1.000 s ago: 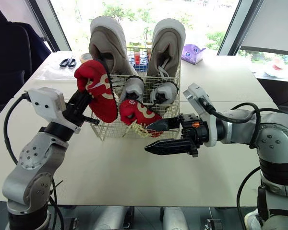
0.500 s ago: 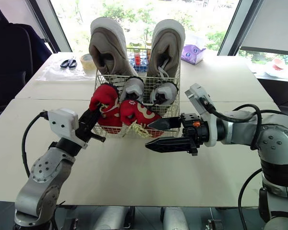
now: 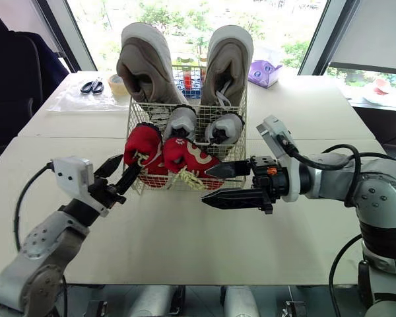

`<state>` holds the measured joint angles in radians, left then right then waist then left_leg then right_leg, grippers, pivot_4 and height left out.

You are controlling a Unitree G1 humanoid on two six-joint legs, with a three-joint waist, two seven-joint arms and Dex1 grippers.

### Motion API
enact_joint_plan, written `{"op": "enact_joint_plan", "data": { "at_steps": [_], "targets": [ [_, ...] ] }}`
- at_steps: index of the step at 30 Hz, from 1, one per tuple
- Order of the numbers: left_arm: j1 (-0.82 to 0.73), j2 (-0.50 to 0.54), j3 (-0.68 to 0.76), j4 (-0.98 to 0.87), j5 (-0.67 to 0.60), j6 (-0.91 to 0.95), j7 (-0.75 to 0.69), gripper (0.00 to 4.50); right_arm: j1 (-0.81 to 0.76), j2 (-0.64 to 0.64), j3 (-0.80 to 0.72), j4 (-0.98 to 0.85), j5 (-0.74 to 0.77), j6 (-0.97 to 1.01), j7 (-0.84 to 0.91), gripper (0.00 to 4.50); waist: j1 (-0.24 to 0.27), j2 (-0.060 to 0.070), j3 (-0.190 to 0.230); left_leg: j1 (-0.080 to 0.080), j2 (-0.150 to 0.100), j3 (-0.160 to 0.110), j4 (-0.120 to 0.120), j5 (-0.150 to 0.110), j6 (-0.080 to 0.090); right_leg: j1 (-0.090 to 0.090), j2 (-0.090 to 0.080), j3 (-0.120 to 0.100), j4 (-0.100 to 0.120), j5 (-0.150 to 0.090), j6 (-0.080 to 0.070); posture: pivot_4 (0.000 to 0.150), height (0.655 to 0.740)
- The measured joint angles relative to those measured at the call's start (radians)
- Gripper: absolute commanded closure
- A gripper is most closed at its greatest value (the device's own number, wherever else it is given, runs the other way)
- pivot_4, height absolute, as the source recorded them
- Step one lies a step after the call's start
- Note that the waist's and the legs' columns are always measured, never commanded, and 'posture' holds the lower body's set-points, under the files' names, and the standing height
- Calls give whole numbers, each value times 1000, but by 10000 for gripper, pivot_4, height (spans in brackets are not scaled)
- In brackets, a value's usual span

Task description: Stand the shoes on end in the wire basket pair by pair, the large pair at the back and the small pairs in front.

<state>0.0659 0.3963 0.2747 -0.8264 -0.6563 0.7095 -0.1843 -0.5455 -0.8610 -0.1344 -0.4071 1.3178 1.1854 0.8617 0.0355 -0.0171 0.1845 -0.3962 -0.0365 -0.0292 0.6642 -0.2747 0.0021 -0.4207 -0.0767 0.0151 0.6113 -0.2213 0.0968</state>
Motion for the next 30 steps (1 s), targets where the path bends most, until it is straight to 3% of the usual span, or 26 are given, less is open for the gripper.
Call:
{"op": "enact_joint_plan", "data": {
  "at_steps": [4, 7, 13, 18, 23, 30],
  "targets": [
    [46, 189, 215, -30, -319, 118, 3, 20976, 9, -11, 1, 1, -18, -8, 27, 0, -8, 0, 0, -5, 0, 0, 0, 0, 0, -6, 0, 0, 1, 0, 0, 1500, 7400],
    [176, 349, 368, -34, -551, 174, -48, 20976, 22, -15, 4, 1, -32, -15, 50, 0, -21, 2, 1, -8, -1, 0, 0, 0, 0, -8, -2, 0, 0, 0, 0, 1500, 7400],
    [384, 506, 550, -16, -907, 212, -130, 20976, 40, -13, 14, 0, -59, -35, 70, 0, -25, 3, 2, -9, -1, 0, 0, 0, 0, -10, -3, 0, -1, 0, 0, 1500, 7400],
    [573, 547, 679, 121, -809, 291, -310, 20976, 150, -77, 6, -11, -80, -34, 94, 0, -23, 6, 3, -11, -1, 2, -1, 0, 0, -13, -2, 0, 0, -1, -1, 1500, 7400],
    [497, 643, 598, 268, -653, 283, -482, 20976, 210, -94, 2, -31, -142, -65, 93, 0, -22, 6, 3, -11, -1, 4, 0, 0, -1, -13, -5, -2, -2, -1, -2, 1500, 7400],
    [382, 683, 474, 322, -530, 278, -593, 20976, 286, -104, -6, -92, -175, -78, 64, 0, -29, 6, 3, -14, 0, 8, -5, -3, 2, -19, -10, -1, -3, -1, -2, 1500, 7400]
  ]
}}
